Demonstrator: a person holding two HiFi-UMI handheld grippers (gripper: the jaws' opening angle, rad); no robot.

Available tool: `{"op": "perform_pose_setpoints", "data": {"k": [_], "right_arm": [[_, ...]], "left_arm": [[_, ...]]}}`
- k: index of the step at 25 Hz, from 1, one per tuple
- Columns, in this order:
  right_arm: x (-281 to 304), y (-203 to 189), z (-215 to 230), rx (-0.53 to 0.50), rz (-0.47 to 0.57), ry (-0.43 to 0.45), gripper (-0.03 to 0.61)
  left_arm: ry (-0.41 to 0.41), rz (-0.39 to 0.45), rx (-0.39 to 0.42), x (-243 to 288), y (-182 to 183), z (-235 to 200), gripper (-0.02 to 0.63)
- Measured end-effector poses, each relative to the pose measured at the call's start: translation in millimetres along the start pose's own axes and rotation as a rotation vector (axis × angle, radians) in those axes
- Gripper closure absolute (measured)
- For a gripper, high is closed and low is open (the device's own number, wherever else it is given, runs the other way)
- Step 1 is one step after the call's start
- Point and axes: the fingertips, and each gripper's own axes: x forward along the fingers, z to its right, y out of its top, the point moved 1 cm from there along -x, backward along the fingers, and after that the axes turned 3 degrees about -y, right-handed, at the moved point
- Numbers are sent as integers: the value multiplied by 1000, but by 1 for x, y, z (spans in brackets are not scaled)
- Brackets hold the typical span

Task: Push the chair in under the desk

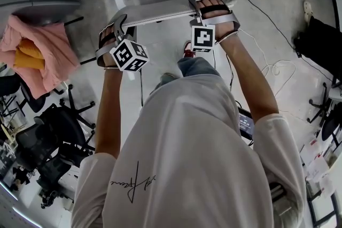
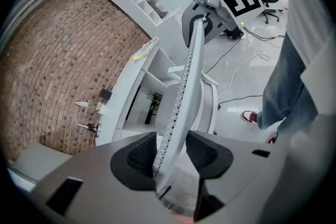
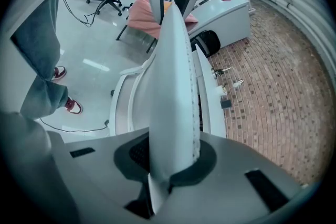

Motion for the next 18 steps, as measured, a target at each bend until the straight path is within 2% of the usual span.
{"op": "perform_pose_setpoints", "data": {"k": [18], "right_arm": [[-1, -6, -6, -2, 11, -27, 516]], "left_arm": [[51, -49, 0, 2, 3, 10, 439]]}}
